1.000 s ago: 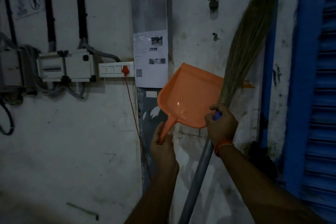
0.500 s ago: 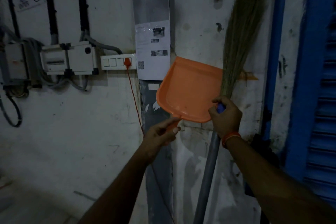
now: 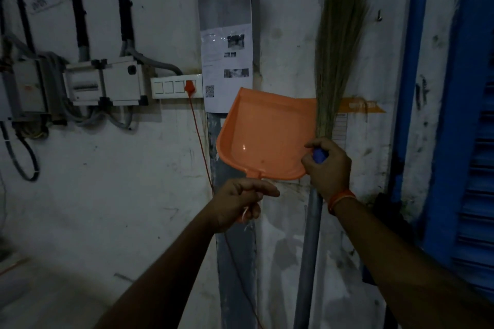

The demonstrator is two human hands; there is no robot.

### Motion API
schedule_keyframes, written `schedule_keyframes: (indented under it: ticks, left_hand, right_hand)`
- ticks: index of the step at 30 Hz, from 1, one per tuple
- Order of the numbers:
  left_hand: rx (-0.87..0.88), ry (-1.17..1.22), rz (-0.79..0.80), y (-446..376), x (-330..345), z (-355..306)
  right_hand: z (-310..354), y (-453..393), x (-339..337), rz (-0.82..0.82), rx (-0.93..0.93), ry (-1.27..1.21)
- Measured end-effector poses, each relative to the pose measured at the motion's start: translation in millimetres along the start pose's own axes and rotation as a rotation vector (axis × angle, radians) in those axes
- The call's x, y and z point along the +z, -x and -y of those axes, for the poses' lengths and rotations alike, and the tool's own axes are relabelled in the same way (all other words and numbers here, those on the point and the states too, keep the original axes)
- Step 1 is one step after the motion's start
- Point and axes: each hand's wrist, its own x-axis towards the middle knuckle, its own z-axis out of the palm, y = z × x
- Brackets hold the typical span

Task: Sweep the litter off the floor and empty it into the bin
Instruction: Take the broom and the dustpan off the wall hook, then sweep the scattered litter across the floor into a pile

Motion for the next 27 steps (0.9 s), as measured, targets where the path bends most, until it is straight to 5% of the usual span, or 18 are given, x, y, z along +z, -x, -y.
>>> schedule_keyframes:
  ticks: [18,27]
  left_hand:
    - [0.062,-0.011,-0.388,43.7,14.8,10.4]
    - [0.066,-0.144,-0.698,123.3,-14.5,16.5]
  right_hand:
    - [8.6,20.7,26.1,0.139,0.05,-0.177]
    - [37.0,43.2,73.5,0.402,0.122,-0.386]
